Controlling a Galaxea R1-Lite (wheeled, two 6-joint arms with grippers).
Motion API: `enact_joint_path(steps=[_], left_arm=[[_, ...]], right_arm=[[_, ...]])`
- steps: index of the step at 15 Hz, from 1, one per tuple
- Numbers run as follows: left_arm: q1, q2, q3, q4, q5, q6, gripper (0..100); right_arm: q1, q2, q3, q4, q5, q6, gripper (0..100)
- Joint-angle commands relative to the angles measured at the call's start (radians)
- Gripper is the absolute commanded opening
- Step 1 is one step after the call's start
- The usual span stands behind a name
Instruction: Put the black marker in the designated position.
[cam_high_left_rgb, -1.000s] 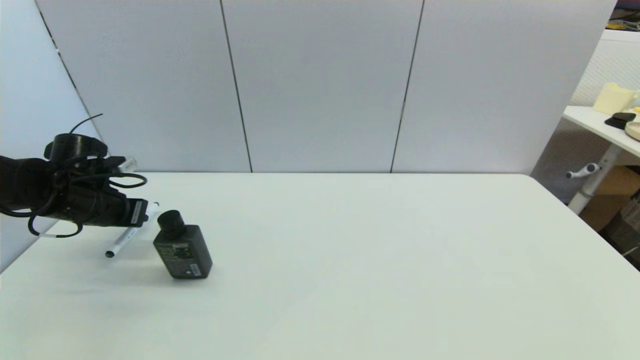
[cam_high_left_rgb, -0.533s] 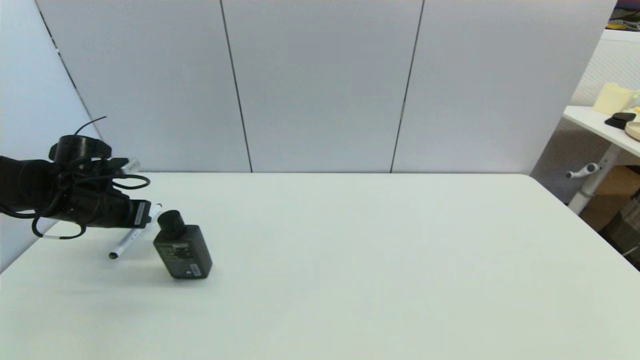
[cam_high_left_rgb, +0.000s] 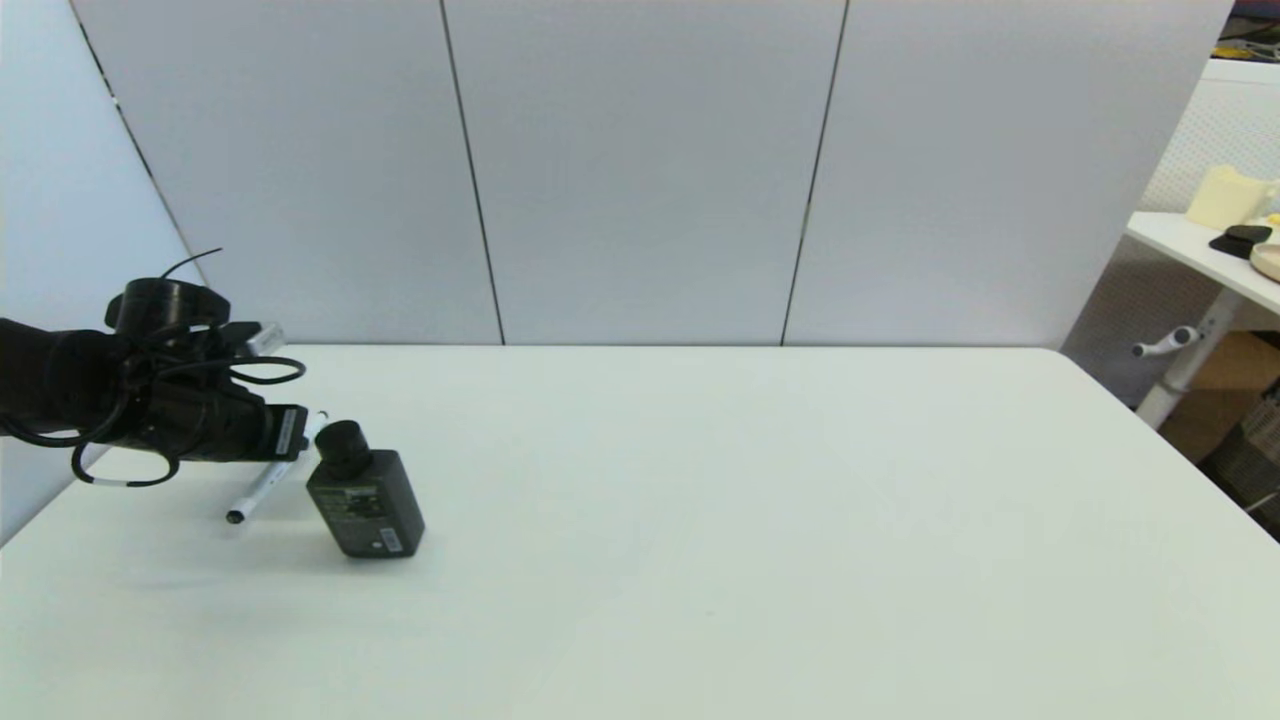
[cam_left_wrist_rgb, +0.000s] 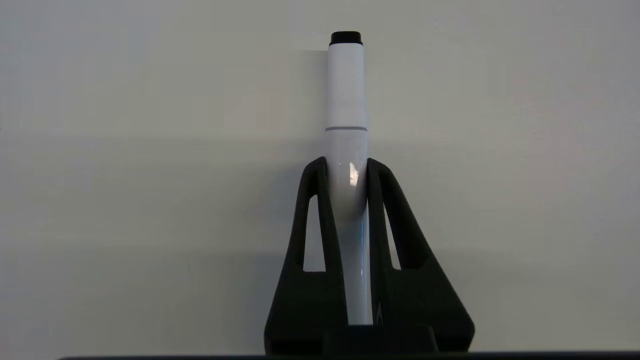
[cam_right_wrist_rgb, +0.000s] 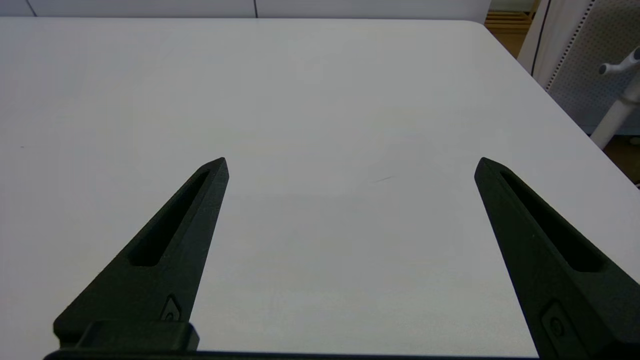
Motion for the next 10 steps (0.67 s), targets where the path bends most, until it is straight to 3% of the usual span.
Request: enact_joint_path(steps=[1,10], left_arm=[[0.000,-0.004,0.001,0.000,-0.001,0.001,100],[0.040,-0.160,-0.055,0.002,0.036,0.005,100]], right_arm=[[0.000,0.001,0.000,-0.001,0.000,0.000,100],[0.000,0.001,0.000,-0.001,0.000,0.000,100]])
